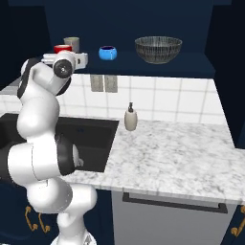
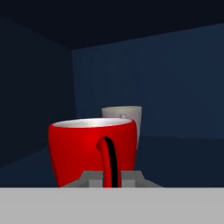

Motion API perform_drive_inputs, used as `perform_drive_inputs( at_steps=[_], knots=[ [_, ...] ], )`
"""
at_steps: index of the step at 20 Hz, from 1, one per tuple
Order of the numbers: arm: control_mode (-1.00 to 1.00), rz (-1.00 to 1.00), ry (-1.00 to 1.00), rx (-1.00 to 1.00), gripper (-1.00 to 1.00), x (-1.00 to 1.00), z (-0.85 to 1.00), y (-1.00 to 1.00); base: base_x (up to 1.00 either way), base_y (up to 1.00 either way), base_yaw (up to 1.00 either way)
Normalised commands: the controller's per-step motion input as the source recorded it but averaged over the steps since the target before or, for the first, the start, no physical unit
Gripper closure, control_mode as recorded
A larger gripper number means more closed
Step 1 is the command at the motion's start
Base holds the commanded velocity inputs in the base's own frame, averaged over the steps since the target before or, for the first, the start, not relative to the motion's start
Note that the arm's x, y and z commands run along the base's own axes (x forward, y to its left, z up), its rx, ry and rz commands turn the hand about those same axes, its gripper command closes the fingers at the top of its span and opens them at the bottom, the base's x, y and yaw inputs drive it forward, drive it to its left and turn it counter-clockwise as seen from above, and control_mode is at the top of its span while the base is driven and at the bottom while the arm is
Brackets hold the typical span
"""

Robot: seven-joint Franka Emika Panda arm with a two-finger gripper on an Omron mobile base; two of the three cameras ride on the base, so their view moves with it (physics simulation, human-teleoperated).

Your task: Gather all objects into one cabinet and sort the glasses and bowls to opposite sides.

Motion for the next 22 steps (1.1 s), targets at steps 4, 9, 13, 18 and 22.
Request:
perform_drive_inputs(
  at_steps=[4, 9, 13, 18, 22],
  knots=[
    [-1.00, 0.00, 0.00, 0.00, 1.00, 0.25, -0.01, 0.14, 0.00, 0.00, 0.00],
    [-1.00, 0.00, 0.00, 0.00, -1.00, 0.17, -0.05, 0.00, 0.00, 0.00, 0.00],
    [-1.00, 0.00, 0.00, 0.00, -1.00, 0.00, -0.03, 0.01, 0.00, 0.00, 0.00],
    [-1.00, 0.00, 0.00, 0.00, -1.00, 0.00, 0.00, 0.00, 0.00, 0.00, 0.00],
    [-1.00, 0.00, -0.05, 0.00, -1.00, -0.11, -0.02, -0.20, 0.00, 0.00, 0.00]
  ],
)
